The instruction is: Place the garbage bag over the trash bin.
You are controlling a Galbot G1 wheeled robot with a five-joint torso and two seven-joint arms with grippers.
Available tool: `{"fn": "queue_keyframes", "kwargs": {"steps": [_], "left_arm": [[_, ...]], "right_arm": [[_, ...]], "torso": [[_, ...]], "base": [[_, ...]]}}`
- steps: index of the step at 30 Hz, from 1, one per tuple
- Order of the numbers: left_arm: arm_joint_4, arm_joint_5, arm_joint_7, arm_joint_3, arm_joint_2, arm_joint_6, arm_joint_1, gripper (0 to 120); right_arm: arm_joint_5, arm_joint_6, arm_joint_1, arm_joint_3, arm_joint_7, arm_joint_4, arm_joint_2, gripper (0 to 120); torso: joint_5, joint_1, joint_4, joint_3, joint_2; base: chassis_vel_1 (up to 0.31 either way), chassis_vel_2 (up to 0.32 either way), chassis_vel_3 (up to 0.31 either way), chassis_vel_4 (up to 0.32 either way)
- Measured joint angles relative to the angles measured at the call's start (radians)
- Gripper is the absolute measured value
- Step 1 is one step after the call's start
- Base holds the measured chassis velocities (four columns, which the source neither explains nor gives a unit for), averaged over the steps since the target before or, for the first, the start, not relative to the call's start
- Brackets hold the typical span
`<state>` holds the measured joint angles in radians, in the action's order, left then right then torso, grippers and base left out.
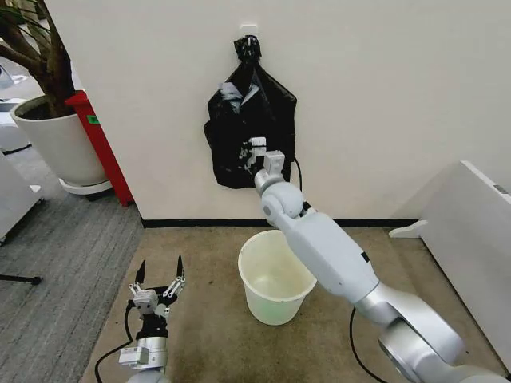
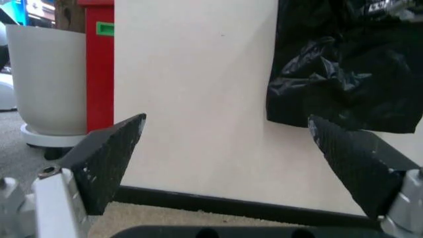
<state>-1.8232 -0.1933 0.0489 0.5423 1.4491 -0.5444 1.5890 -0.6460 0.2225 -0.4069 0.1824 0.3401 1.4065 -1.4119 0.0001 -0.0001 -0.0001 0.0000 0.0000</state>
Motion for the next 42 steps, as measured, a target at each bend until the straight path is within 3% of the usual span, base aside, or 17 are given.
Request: {"fn": "queue_keyframes", "kwargs": {"steps": [42], "left_arm": [[0.011,0.014,0.001,-0.002,0.009,-0.004,-0.002,97]], "right_arm": [[0.067,-0.011,-0.189,-0.013,-0.043,0.030,0.018,0]], "torso": [[-0.0001,0.000,0.0000,0.000,0.000]], "base": [[0.000,0.000,0.000,0.000]]}}
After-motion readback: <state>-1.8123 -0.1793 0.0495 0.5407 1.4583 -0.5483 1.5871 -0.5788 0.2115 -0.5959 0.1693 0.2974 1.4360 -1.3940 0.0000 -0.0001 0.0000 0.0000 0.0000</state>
